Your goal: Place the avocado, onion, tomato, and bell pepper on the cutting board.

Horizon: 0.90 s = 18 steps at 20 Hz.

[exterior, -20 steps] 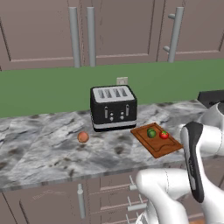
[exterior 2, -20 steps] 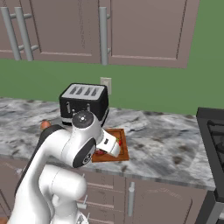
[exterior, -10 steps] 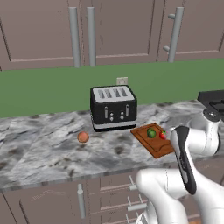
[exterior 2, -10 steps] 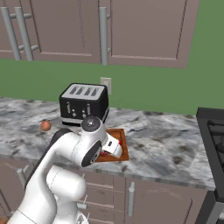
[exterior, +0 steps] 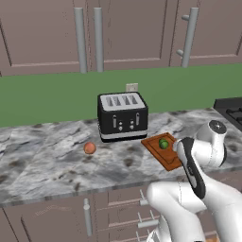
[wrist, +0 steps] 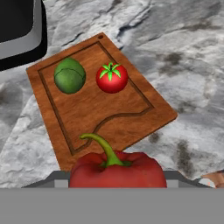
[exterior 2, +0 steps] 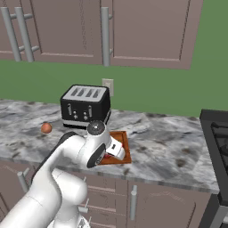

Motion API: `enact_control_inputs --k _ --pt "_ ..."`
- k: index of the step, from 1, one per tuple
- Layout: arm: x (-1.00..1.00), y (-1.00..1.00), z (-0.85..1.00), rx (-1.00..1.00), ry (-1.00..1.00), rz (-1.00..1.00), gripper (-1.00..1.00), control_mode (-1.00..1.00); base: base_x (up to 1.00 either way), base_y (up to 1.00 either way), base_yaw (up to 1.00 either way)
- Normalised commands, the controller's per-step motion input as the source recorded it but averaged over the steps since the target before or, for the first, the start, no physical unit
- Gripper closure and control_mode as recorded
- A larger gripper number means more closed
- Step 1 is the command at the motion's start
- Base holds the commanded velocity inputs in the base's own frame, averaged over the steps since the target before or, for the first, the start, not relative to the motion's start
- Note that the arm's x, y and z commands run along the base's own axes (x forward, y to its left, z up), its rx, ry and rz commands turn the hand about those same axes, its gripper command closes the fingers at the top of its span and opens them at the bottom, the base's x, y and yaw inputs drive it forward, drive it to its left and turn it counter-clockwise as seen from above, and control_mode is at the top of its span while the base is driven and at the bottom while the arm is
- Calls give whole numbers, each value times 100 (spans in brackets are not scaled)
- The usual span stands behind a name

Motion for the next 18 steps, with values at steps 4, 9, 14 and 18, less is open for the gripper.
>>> enact_control_inputs --k 4,9,14,18 --pt "40 0 -31 0 8 0 100 -100 0 0 0" --pt "39 -2 -32 1 8 0 100 -100 0 0 0" --pt "29 -2 -37 2 8 0 100 -100 0 0 0" --pt "37 0 -37 0 8 0 100 -100 0 0 0"
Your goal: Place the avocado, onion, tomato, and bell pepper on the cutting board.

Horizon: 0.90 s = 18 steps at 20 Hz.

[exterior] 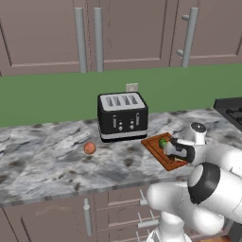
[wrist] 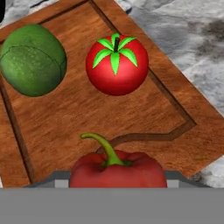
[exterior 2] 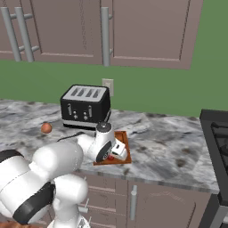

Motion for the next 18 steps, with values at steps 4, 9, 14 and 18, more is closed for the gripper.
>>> enact_control_inputs --k 4,9,14,18 --pt "41 0 -35 0 8 0 100 -100 0 0 0" --pt "29 0 -38 0 8 0 -100 -100 0 0 0" --pt "3 0 -12 0 2 0 -100 -100 0 0 0" --pt "0 0 12 0 0 0 -100 -100 0 0 0"
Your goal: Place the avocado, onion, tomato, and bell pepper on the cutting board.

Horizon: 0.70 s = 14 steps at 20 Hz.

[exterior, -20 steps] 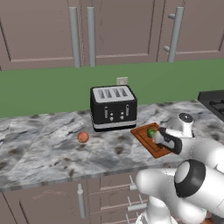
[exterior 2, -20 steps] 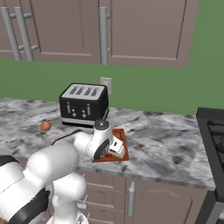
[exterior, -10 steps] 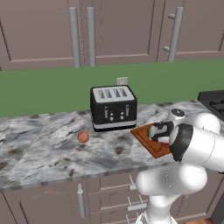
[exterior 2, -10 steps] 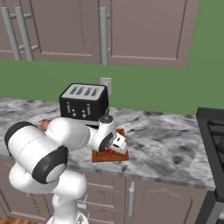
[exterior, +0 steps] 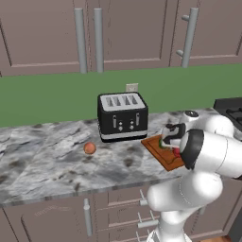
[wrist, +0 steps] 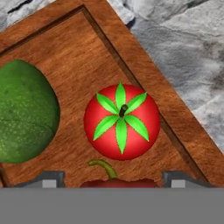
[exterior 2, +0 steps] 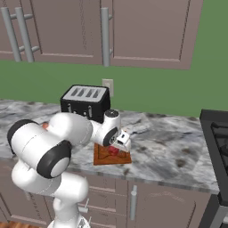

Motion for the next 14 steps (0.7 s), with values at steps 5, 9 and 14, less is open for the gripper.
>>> enact_control_inputs --k 5,9,14 --pt "0 0 24 0 -1 0 -100 -100 0 0 0" --pt "0 0 46 0 -5 0 -100 -100 0 0 0" --pt "-16 10 53 0 -12 1 -100 -100 0 0 0"
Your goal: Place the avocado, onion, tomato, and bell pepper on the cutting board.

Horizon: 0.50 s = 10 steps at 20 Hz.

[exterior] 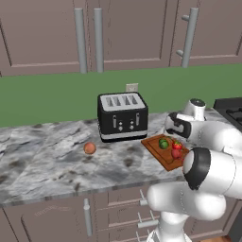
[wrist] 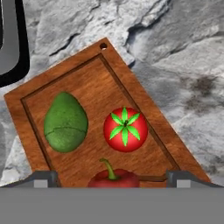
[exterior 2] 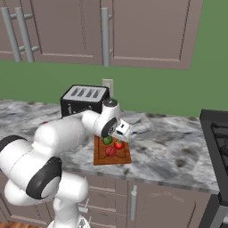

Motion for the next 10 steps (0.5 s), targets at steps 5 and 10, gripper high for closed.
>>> enact_control_inputs --k 5,10 --pt "-27 38 43 0 -13 2 -100 -100 0 0 0" --pt "-30 54 38 0 -7 2 -100 -100 0 0 0"
